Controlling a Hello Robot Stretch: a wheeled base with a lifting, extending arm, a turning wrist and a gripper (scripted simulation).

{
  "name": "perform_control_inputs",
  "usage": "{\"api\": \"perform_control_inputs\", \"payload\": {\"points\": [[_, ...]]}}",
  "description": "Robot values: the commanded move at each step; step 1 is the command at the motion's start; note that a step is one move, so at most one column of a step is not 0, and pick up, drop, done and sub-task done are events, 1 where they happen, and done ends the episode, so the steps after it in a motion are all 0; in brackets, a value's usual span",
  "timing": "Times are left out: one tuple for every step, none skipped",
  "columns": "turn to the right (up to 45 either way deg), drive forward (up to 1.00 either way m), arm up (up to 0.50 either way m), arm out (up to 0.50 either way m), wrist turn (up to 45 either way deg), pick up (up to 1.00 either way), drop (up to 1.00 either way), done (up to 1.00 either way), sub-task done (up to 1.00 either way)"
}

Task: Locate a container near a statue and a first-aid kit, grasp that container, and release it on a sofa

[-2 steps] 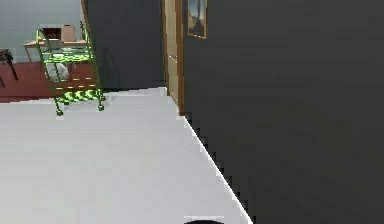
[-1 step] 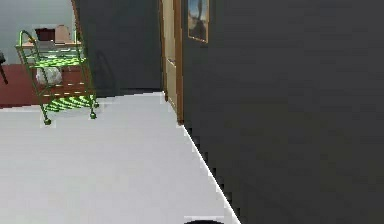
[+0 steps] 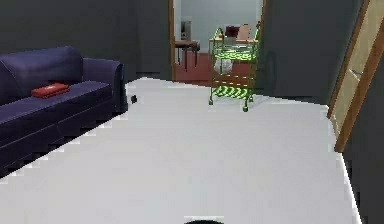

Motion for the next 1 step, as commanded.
{"api": "perform_control_inputs", "payload": {"points": [[-27.0,0.00,0.00,0.00,0.0,0.00,0.00,0.00,0.00]]}}
